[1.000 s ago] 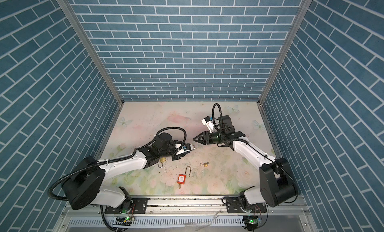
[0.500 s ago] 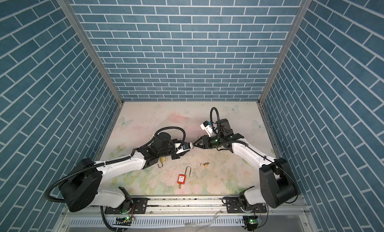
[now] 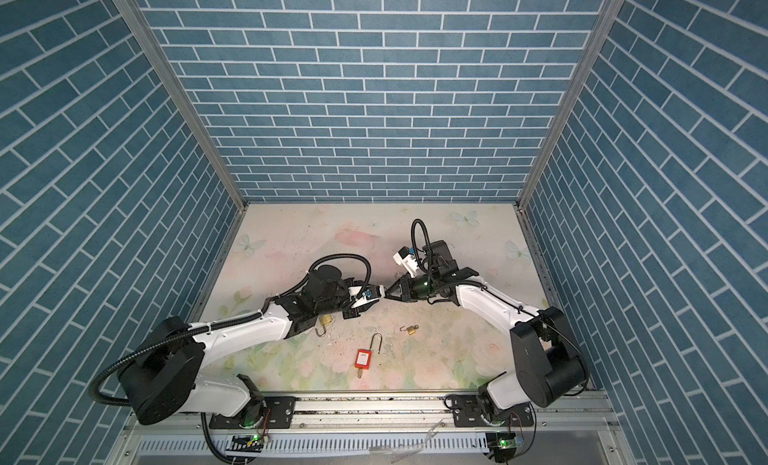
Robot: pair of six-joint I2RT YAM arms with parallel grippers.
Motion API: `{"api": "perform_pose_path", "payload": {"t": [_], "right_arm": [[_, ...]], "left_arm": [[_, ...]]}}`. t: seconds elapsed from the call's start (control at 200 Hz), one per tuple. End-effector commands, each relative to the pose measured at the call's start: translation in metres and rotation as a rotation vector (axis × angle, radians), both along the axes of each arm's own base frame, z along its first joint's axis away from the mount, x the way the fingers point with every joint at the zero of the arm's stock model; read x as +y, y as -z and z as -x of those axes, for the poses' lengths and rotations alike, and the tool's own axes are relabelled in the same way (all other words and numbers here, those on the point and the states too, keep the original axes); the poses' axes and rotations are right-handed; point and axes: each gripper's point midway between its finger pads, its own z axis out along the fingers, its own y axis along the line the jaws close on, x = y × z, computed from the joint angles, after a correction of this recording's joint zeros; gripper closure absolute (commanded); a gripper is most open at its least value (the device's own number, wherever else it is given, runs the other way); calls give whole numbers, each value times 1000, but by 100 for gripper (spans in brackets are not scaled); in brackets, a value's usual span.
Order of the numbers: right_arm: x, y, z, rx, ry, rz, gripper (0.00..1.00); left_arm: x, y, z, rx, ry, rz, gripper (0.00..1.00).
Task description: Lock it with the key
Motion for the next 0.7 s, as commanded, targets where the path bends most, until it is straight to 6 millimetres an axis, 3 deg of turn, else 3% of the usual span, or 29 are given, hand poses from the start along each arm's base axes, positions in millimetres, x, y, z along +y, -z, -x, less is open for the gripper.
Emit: {"api": "perform_pose_path", "payload": {"t": [0.0, 0.695], "right_arm": [[5, -6, -9, -41, -5, -4, 86], [7, -7, -17, -61, -2, 19, 87]], "left_arm": [[-5, -15, 0, -57, 26, 36, 100], [-4, -13, -1, -55, 26, 30, 100]]}}
